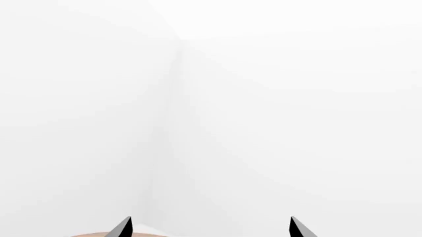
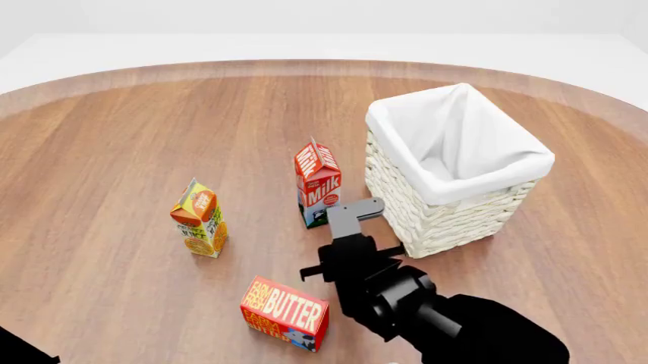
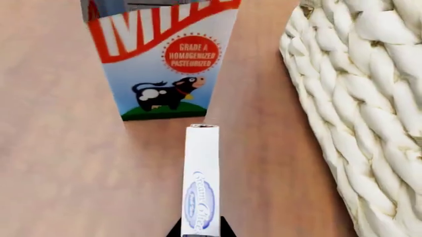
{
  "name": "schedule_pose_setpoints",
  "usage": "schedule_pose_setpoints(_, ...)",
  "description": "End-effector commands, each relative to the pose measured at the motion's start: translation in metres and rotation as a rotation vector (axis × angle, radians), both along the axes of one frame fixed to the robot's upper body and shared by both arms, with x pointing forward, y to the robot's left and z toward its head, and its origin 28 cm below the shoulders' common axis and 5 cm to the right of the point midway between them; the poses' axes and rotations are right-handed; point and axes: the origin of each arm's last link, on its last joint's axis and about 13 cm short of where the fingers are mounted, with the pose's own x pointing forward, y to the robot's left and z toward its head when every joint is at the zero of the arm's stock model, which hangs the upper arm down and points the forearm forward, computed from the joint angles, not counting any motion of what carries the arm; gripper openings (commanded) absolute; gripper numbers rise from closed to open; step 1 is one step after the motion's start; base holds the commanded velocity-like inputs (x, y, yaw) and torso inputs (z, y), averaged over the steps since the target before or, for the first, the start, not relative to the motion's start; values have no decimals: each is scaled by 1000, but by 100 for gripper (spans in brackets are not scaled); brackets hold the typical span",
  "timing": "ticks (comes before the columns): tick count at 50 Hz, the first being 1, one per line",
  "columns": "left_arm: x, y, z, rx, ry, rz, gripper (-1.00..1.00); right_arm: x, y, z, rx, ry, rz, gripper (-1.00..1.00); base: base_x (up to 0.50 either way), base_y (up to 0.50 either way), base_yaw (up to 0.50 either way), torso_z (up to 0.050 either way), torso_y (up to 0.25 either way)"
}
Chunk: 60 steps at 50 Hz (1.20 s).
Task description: Pick up the cream cheese box and the butter, and put them in the basket.
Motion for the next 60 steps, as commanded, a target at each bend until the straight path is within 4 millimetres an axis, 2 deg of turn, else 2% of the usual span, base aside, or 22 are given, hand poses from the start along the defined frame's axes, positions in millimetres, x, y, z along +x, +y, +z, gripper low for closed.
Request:
schedule_pose_setpoints(1,-3,-5,12,0,-1,1,100,7,4,14,-8,-69,29,-100,0,0,0,0,0)
schedule_pose_setpoints(11,0,2,-1,-2,-2,2,100,13,1,19,-11,-88,19,-100,0,0,0,0,0)
schedule_pose_setpoints(29,-1,2,-3,1,-3,6,100,20,-1,31,17,-136,40,-100,0,0,0,0,0)
schedule_pose_setpoints(43,-3,-3,4,3,-5,7,100,9,-9,40,78,-165,64,-100,0,0,0,0,0)
schedule_pose_setpoints(48,-4,-5,7,4,-4,7,100,8,-14,37,86,-166,58,-100,0,0,0,0,3)
schedule_pose_setpoints(51,1,5,-4,3,-5,7,100,6,-16,36,89,-165,56,-100,0,0,0,0,0)
schedule_pose_setpoints(60,-3,-1,1,3,-6,8,100,-2,-20,38,104,-176,66,-100,0,0,0,0,0)
